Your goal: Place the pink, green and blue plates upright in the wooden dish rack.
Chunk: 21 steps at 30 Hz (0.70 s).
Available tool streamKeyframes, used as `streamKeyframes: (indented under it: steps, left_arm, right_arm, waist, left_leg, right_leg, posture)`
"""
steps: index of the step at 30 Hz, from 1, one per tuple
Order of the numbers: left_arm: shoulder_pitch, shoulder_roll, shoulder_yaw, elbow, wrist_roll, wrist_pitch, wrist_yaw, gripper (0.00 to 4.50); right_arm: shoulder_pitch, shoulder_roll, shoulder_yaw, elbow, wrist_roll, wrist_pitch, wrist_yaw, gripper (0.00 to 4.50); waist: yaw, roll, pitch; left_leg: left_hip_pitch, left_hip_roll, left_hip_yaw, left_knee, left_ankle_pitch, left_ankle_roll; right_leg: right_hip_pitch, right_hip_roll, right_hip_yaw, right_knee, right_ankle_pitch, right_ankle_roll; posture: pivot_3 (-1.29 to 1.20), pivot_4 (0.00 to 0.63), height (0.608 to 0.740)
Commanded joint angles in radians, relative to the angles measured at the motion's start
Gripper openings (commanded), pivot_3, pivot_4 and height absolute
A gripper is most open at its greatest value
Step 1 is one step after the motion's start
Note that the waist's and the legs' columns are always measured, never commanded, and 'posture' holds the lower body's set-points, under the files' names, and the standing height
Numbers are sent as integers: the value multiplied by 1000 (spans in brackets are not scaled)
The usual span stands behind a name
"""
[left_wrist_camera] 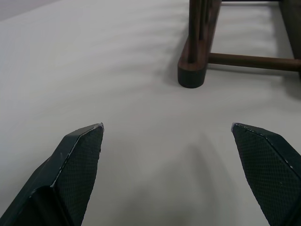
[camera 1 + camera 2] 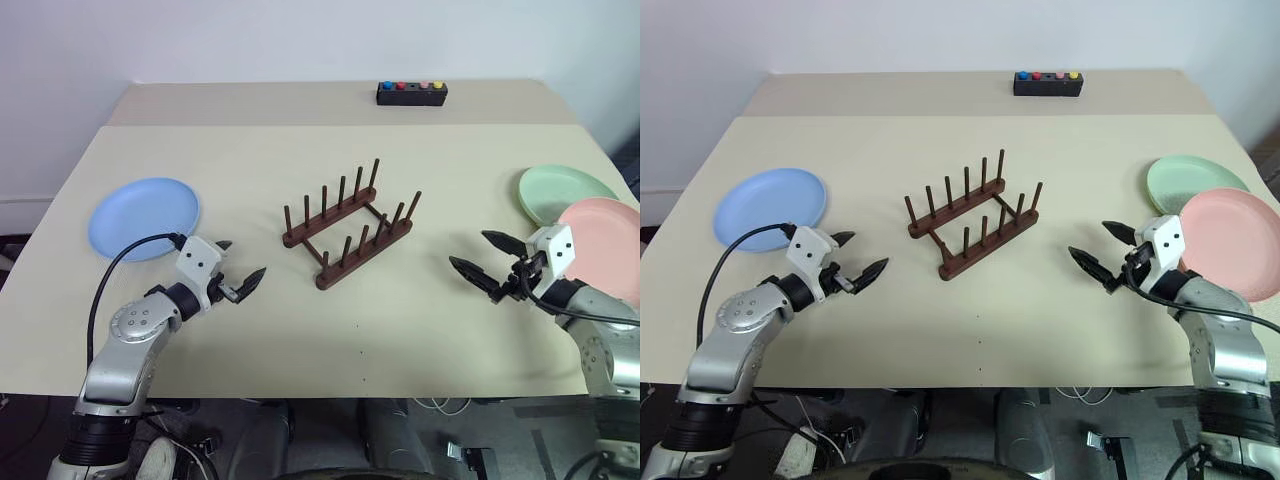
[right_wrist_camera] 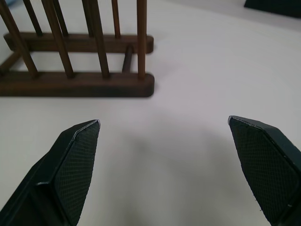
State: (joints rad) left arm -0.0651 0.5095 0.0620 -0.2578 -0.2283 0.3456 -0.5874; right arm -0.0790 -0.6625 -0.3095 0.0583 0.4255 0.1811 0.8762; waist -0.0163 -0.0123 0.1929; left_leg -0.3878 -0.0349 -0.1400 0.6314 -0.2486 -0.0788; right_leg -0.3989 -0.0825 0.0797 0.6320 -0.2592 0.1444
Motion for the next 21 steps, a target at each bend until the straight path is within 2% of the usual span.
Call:
streamKeyframes:
  steps: [1, 7, 15, 21]
  left_arm:
    - [-19, 12, 0, -41, -11, 7, -11, 4500]
    - [-44, 32, -14, -38, -14, 34, -45, 4500]
    - [-4, 82, -52, -68, -33, 42, -137, 4500]
    - [5, 100, -144, -68, -52, 38, -252, 4500]
  right_arm:
    - [11, -21, -45, -68, 22, -3, -8, 4461]
    - [53, 0, -46, -115, 17, -2, -36, 4461]
    - [68, 28, -12, -156, 5, -3, -69, 4461]
    - [87, 59, 28, -236, 5, 17, -98, 4461]
  waist:
    - [0, 0, 0]
    - [-1, 0, 0]
    - [-1, 0, 0]
    - [-1, 0, 0]
  left_leg:
    - [0, 0, 0, 0, 0, 0]
    - [0, 0, 0, 0, 0, 0]
    - [0, 0, 0, 0, 0, 0]
    - [0, 0, 0, 0, 0, 0]
  right_leg:
    - [0, 0, 0, 0, 0, 0]
    - [0, 0, 0, 0, 0, 0]
    - [0, 0, 0, 0, 0, 0]
    - [0, 0, 0, 0, 0, 0]
  posture:
    - [0, 150, 740]
    - [0, 150, 740]
    - [0, 150, 740]
    - [0, 150, 740]
